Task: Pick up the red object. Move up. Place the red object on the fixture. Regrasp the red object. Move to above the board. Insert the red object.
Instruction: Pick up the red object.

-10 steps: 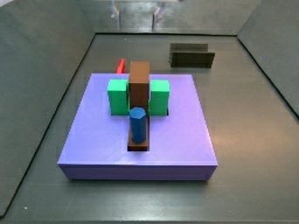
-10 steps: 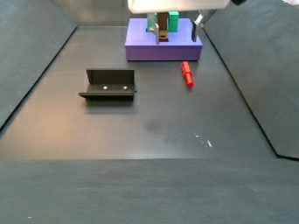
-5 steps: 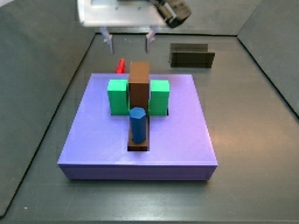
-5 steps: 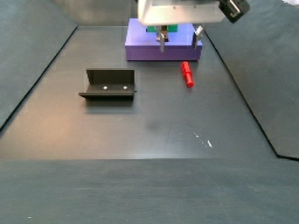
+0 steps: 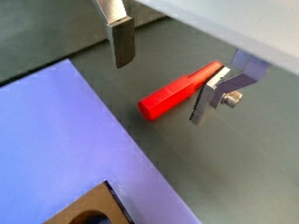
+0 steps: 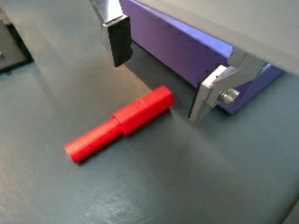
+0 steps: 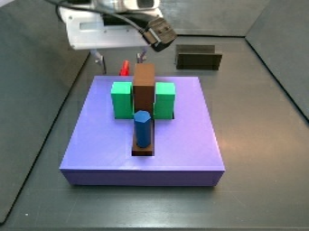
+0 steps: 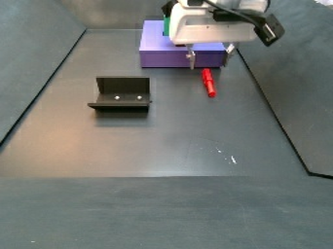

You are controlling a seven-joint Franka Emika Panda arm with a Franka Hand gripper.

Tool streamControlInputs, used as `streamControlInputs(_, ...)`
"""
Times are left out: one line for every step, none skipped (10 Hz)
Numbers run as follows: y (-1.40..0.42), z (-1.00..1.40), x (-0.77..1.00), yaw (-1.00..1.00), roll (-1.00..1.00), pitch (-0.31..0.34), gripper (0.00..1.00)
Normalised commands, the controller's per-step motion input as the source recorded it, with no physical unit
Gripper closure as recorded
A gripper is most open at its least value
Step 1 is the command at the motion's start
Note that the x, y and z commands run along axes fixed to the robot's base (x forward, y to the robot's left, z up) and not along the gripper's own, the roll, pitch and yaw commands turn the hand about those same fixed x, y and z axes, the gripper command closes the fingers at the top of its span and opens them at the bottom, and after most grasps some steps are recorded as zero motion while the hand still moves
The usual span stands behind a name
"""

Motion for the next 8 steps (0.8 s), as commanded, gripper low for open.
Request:
streamControlInputs(0.0, -0.15, 0.0, 0.0, 0.0, -0.136, 0.0)
streamControlInputs(-0.07, -0.05, 0.15, -0.01, 0.0, -0.063, 0.0)
streamControlInputs(-0.11, -0.03, 0.21, -0.07, 0.06, -0.013, 0.0)
streamControlInputs(-0.09, -0.03, 0.15, -0.17, 0.09, 0.0, 0.0)
streamControlInputs(-0.04, -0.09, 0.1, -0.31, 0.11, 0.0, 0.0)
streamControlInputs(0.0, -0.11, 0.06, -0.37, 0.11, 0.0, 0.0)
streamControlInputs(0.0, -0.14, 0.0, -0.4, 0.14, 0.0, 0.0)
streamControlInputs(0.0, -0.14, 0.0, -0.38, 0.12, 0.0, 0.0)
